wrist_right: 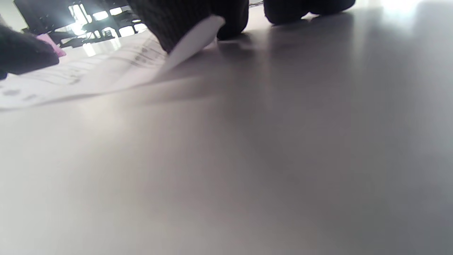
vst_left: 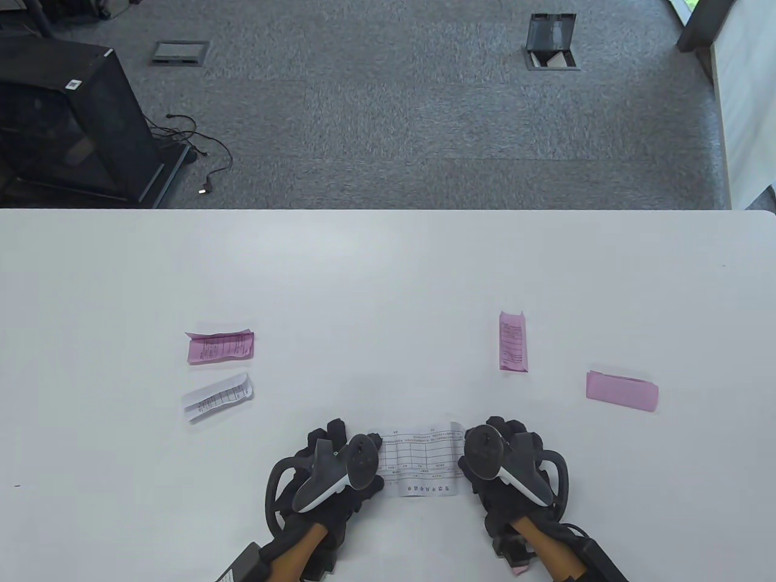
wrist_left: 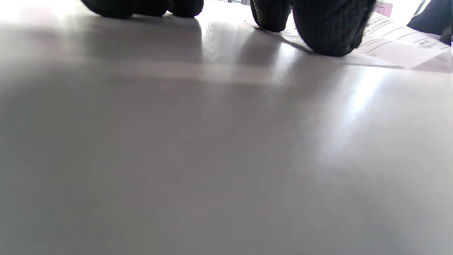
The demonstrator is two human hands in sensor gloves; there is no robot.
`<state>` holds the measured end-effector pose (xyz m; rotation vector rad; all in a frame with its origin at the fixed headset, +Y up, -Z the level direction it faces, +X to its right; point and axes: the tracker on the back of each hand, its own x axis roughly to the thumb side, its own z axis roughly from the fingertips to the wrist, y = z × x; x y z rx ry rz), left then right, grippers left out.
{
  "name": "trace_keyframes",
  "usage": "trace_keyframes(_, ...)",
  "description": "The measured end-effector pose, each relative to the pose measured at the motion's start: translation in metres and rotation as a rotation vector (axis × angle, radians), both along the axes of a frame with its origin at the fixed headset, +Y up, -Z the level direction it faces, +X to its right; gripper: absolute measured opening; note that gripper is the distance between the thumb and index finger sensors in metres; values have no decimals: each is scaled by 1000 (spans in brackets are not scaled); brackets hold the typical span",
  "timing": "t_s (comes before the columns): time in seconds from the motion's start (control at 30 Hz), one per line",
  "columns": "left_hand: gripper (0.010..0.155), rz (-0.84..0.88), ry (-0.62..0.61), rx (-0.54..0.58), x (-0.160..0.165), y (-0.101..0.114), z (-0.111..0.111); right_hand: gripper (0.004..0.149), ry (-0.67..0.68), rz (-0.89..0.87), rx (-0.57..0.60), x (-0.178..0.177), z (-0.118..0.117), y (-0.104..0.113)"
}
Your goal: Unfold folded invoices and stack
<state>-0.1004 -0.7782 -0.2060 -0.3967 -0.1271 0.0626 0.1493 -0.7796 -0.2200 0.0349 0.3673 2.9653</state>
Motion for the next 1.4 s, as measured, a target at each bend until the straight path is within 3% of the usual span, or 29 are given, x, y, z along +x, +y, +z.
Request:
trace_keyframes(0.4, 70, 0, -4, 2, 2, 0, 0, 39, -181, -197, -38, 8, 0, -5)
trace_keyframes(0.53, 70, 4, -1, 2, 2, 0, 0, 39, -222, -305, 22, 15, 1, -2)
trace_keyframes(0.8, 78, 101, 39, -21, -5, 3, -3, 35, -170, -741, 28, 18, 3, 18)
trace_keyframes(0.97, 92, 320, 135, -50, -23, 9, -9, 34, 5, -888, 57, 4, 8, 39)
trace_keyframes(1.17, 106, 756, 235, -181, -54, 13, -15, 32, 124, -976, 144, 0, 18, 62)
trace_keyframes(1.3, 107, 970, 201, -166, -61, 10, -15, 32, 163, -1047, 200, 1, 20, 70)
trace_keyframes(1.4, 99, 1095, 155, -113, -61, 11, -15, 32, 140, -1097, 222, 5, 20, 70)
